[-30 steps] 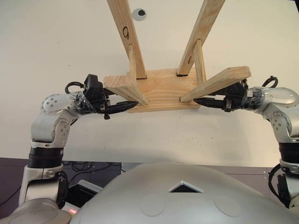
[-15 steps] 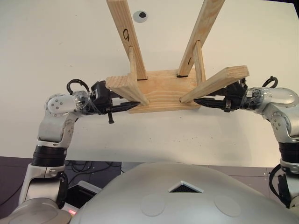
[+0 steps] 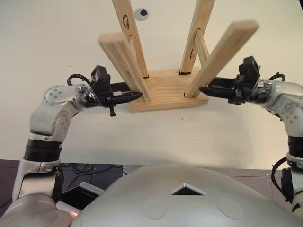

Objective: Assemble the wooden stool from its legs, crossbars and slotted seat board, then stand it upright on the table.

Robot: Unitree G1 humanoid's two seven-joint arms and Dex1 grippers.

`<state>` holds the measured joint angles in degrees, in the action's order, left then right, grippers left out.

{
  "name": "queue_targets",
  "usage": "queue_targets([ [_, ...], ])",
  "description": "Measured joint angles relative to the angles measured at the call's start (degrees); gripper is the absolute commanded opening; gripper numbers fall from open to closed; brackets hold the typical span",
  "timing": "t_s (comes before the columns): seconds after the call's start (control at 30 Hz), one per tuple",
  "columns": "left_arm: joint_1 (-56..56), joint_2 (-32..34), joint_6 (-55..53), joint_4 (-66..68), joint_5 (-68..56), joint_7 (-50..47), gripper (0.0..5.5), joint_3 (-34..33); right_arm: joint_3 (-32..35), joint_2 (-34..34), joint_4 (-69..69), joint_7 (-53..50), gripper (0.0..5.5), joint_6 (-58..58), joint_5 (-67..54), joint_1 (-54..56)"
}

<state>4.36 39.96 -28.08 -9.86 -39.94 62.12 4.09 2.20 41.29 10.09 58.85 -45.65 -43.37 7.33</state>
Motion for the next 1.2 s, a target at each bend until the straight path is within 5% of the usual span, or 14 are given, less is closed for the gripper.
queue_targets([
  [0.2,13.8,2.1,-35.1,6.1,-18.3,-4.6,1.11,-4.8,5.6,-0.3,-5.1,-8.6,1.43,-27.4,-12.1,13.1],
  [0.3,22.5,3.4,-45.8,16.6,-19.1,0.0,1.58,-1.9,4.5,-0.6,-12.5,-11.4,2.07,-43.3,-17.0,20.4],
  [0.43,29.8,4.7,-41.8,29.8,-9.2,10.7,2.14,7.8,1.5,-2.7,-21.7,-16.2,2.70,-46.4,-20.0,23.3],
  [0.6,33.0,2.7,-36.6,38.4,-3.8,18.5,2.88,11.2,3.4,-4.8,-27.7,-18.0,3.51,-46.6,-19.0,24.8],
  [0.83,26.6,3.4,-42.8,37.5,-11.9,20.0,3.93,-5.7,10.4,0.8,-24.6,-5.8,4.70,-44.7,-24.4,16.5],
  [0.93,14.7,5.2,-34.6,28.8,-9.3,16.3,3.93,-10.7,8.1,6.6,-16.9,3.0,4.70,-25.5,-13.3,3.7],
  [1.2,-8.6,1.5,18.1,20.5,13.0,14.7,3.93,-7.0,0.5,6.7,-7.7,10.3,4.70,16.9,10.7,-11.5],
])
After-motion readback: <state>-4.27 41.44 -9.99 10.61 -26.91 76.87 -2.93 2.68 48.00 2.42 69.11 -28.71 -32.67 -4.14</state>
